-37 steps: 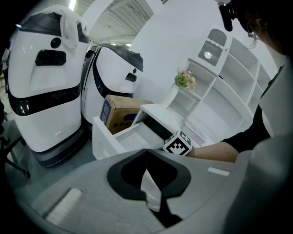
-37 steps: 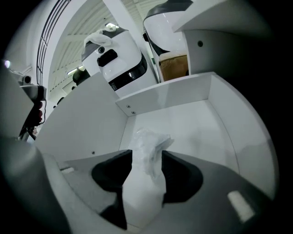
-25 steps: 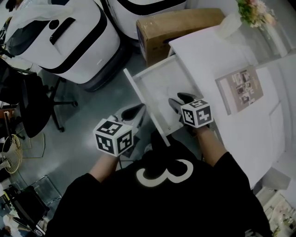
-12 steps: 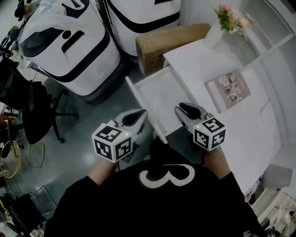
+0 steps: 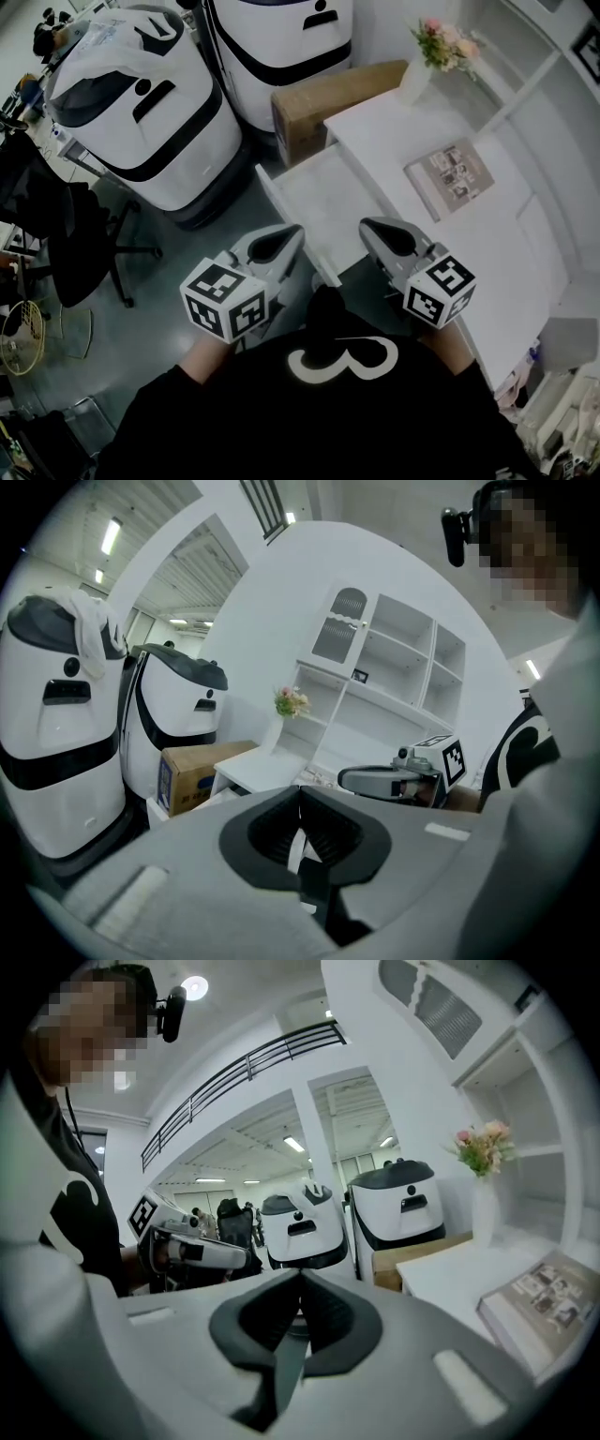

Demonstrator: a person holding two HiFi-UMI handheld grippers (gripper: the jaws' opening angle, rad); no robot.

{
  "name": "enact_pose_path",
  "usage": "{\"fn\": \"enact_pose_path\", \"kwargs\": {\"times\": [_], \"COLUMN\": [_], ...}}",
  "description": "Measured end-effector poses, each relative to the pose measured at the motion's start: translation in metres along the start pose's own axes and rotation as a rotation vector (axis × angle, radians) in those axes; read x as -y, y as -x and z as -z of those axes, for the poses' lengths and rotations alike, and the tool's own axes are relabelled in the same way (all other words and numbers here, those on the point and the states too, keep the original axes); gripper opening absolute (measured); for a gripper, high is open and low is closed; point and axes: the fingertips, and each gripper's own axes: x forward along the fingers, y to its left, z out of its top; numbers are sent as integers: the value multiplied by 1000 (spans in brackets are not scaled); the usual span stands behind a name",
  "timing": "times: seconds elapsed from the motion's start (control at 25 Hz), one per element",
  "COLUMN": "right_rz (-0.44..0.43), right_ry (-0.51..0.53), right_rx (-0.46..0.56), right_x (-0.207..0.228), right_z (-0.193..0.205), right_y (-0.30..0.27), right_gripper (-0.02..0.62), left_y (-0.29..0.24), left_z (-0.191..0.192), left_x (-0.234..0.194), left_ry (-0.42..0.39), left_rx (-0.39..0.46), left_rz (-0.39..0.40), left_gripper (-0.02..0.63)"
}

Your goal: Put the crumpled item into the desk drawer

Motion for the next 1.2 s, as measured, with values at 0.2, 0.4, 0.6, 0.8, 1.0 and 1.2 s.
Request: {"fn": "enact_pose_path", "kwargs": {"times": [0.2, 0.4, 0.6, 0.8, 1.0, 1.2], "right_rz": [-6, -17, -15, -12, -6, 0], "right_ry": [-16, -20, -11, -14, -22, -31], "right_rx": [52, 66, 70, 61, 51, 48], "right_x": [-16, -26, -31, -32, -30, -23], "right_z": [-6, -5, -5, 0, 7, 10], "right_y": [19, 28, 30, 29, 28, 28], "right_gripper": [2, 2, 2, 2, 2, 2], "left_y": [6, 13, 16, 14, 11, 4], "left_z": [-4, -7, -8, -5, 1, 4], "left_x": [17, 27, 30, 31, 30, 28], "left_ry": [-25, -38, -48, -46, -42, -36], "left_rx": [8, 8, 8, 1, -8, -17], "left_rz": [32, 40, 46, 53, 56, 57], "left_gripper": [11, 11, 11, 11, 11, 11]}}
